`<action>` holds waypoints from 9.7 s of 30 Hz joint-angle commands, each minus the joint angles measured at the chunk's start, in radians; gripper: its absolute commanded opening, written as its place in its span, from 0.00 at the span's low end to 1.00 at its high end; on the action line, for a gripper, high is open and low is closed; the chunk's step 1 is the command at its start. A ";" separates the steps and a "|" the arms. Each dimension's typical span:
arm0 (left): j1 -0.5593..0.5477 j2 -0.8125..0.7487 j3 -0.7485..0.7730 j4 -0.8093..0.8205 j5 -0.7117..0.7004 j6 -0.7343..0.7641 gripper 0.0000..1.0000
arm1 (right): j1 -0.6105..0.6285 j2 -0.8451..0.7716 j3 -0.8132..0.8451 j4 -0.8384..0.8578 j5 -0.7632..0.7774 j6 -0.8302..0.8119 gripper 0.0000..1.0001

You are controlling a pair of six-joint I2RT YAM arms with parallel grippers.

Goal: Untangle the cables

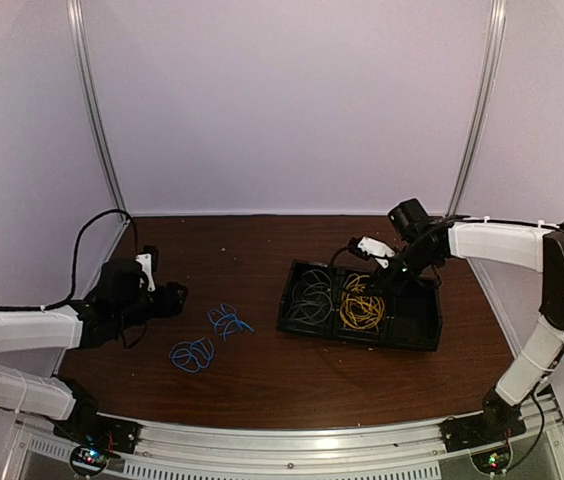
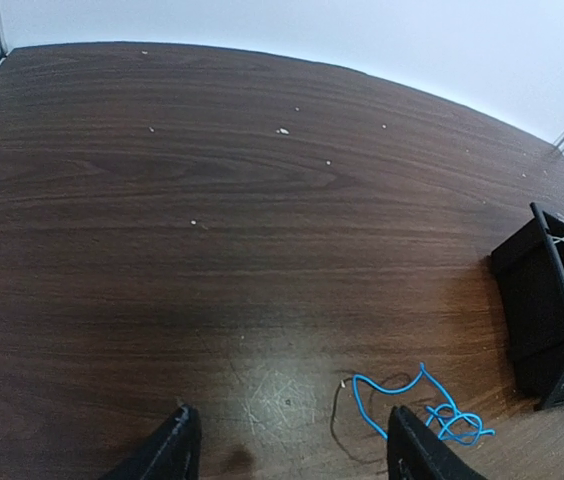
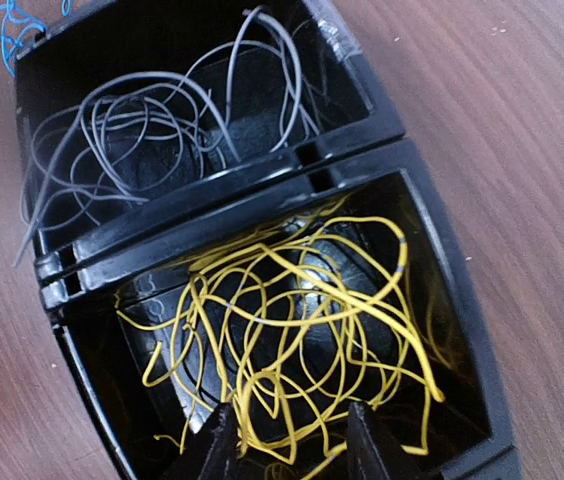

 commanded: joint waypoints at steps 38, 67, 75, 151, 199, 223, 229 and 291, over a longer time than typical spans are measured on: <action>0.005 -0.075 0.044 -0.182 0.182 0.035 0.60 | 0.455 0.327 0.575 -0.235 -0.085 -0.113 0.43; 0.005 -0.060 0.016 -0.102 0.185 0.009 0.59 | 0.409 -0.020 0.007 -0.218 0.377 -0.369 0.50; 0.006 -0.061 0.007 -0.092 0.187 0.004 0.59 | 0.409 0.000 -0.010 -0.231 0.390 -0.382 0.43; 0.005 -0.011 0.058 -0.145 0.208 0.016 0.62 | 0.424 0.519 0.773 -0.040 -0.080 0.096 0.47; 0.005 -0.101 -0.062 0.247 0.505 -0.011 0.64 | 0.501 0.470 0.827 0.088 -0.352 0.275 0.00; 0.005 -0.188 -0.063 0.199 0.564 -0.097 0.63 | 0.526 0.367 0.708 0.061 -0.264 0.146 0.01; 0.005 -0.236 -0.110 0.288 0.523 -0.059 0.60 | 0.537 0.359 0.706 0.033 -0.306 0.122 0.01; 0.005 -0.006 -0.022 0.271 0.690 -0.626 0.60 | 0.631 0.317 0.639 0.021 0.074 -0.041 0.00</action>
